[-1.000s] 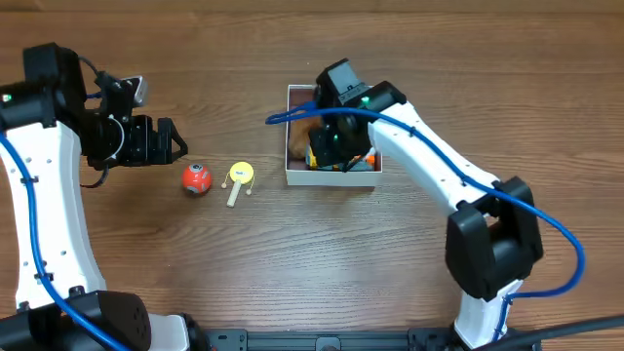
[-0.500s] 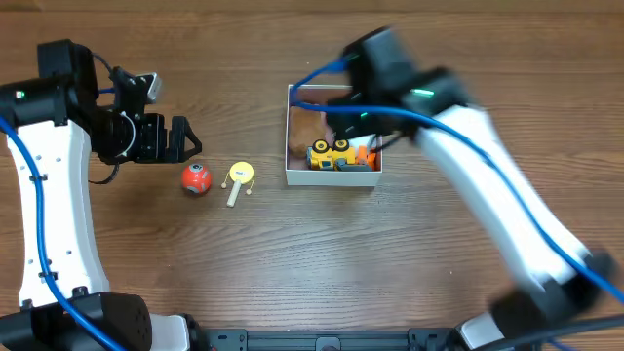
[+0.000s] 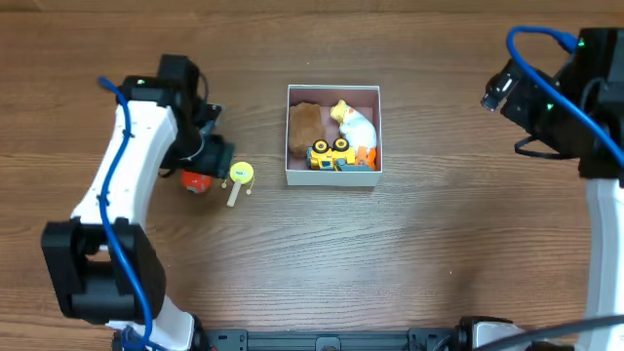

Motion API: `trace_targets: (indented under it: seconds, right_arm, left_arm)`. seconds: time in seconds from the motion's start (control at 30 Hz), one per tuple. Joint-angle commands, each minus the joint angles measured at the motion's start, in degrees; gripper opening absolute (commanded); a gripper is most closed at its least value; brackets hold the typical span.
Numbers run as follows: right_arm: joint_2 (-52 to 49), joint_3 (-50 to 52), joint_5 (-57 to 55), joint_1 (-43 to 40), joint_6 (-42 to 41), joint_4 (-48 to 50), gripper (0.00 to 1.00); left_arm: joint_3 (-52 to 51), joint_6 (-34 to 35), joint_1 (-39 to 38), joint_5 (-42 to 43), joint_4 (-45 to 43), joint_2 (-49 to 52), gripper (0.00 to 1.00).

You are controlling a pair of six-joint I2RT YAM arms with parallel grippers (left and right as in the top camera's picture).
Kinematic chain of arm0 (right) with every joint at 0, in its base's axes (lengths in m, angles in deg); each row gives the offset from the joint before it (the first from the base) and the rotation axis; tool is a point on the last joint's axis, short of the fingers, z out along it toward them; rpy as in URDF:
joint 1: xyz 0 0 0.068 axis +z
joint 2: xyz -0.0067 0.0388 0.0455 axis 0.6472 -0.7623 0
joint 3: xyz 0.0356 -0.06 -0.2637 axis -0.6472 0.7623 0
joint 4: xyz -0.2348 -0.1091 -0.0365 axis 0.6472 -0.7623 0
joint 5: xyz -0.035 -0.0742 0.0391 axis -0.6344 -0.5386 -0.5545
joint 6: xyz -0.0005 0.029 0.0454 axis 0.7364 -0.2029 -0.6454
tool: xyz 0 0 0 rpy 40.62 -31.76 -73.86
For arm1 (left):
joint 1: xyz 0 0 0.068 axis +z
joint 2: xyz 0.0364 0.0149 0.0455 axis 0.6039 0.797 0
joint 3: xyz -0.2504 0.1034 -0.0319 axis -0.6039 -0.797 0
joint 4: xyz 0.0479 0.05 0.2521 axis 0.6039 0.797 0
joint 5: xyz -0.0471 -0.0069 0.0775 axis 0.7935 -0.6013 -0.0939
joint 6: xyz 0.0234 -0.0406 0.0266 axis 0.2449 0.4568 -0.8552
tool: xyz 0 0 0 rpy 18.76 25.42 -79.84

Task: Pack container
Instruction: 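Grasp the red-and-grey round toy with the left gripper, then place the red round toy into the box with the left gripper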

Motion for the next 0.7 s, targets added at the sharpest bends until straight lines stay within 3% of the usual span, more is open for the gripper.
trace_targets:
  seconds: [0.0,0.1,0.23,0.3,0.33,0.43,0.53,0.67]
  right_arm:
    - [-2.7,0.0,-0.1,-0.2,-0.5,0.1,1.00]
    - [-3.7,0.0,-0.1,-0.2,-0.5,0.3,1.00]
    - [-3.6,0.0,-0.2,-0.2,-0.5,0.2,1.00]
    - [-3.6,0.0,-0.2,-0.2,-0.5,0.2,1.00]
    - [-3.6,0.0,-0.1,-0.2,-0.5,0.2,1.00]
    - [-3.6,0.0,-0.1,-0.2,-0.5,0.1,0.99]
    - [-3.6,0.0,-0.1,-0.2,-0.5,-0.5,0.98]
    - [-3.6,0.0,-0.2,-0.2,-0.4,-0.8,0.97]
  left_arm:
    - [-2.1,2.0,4.2,0.0,-0.7,2.4,0.87]
    - [-4.3,1.7,4.5,0.3,-4.7,7.0,0.87]
    - [-4.5,1.8,4.0,0.0,-7.3,12.6,0.79]
    - [-4.5,1.8,4.0,-0.4,-8.0,14.5,0.67]
    - [-4.5,1.8,4.0,-1.4,-8.2,15.1,0.51]
    - [-1.9,2.2,4.0,-2.8,-7.6,14.9,0.25]
    - [5.1,2.3,3.4,-2.3,-0.9,14.9,0.17]
    - [26.5,2.3,-3.7,-1.2,15.7,14.9,0.18]
